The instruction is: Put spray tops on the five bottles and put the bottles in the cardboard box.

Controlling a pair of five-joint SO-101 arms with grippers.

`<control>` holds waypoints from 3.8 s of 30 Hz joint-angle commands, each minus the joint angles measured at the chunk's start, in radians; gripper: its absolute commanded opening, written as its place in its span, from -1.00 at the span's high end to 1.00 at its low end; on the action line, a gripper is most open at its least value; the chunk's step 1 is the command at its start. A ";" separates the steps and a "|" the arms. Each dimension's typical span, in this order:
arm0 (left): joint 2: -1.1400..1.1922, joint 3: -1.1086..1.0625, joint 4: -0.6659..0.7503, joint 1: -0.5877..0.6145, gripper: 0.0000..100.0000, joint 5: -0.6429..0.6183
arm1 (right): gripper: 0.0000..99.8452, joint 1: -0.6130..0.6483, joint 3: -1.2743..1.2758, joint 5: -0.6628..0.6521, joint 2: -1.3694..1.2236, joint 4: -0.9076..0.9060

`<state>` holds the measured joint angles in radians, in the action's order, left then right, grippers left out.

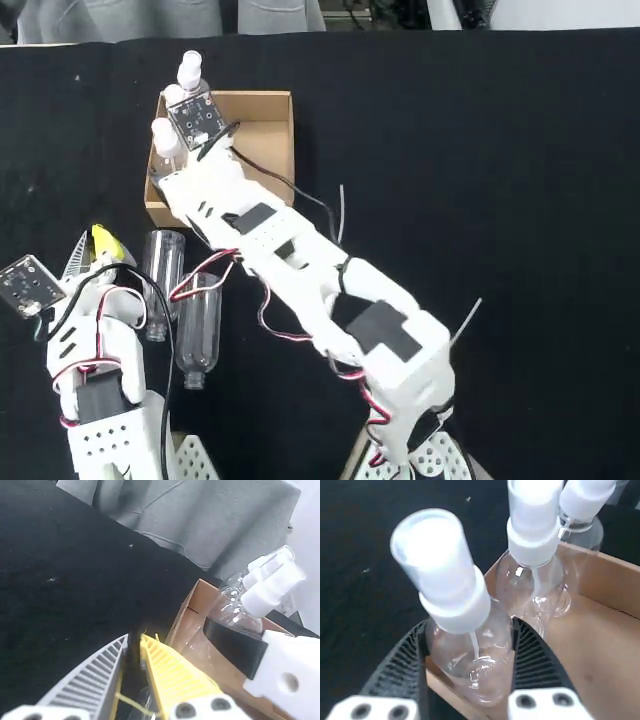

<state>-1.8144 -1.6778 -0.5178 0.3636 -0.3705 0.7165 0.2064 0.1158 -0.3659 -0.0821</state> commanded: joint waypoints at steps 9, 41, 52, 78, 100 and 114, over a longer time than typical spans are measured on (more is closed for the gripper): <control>-0.009 -0.022 0.018 0.012 0.93 0.009 | 0.85 0.018 -0.104 0.008 -0.045 0.025; -0.009 -0.022 0.018 0.013 0.93 0.011 | 0.67 0.018 -0.127 0.008 -0.058 -0.077; -0.009 -0.022 0.018 0.019 0.93 0.011 | 0.67 0.025 -0.131 0.006 -0.058 -0.101; -0.009 -0.022 0.023 0.038 0.94 0.011 | 0.47 0.040 -0.077 0.008 0.039 -0.184; -0.009 -0.022 0.026 0.074 0.94 0.011 | 0.47 0.040 0.001 0.008 0.220 -0.331; -0.011 -0.022 0.061 0.171 0.93 0.011 | 0.47 0.048 0.001 0.012 0.341 -0.543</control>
<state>-1.8144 -1.6778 -0.4810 0.5186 -0.3705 0.7457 0.2125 0.1174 -0.1281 -0.5669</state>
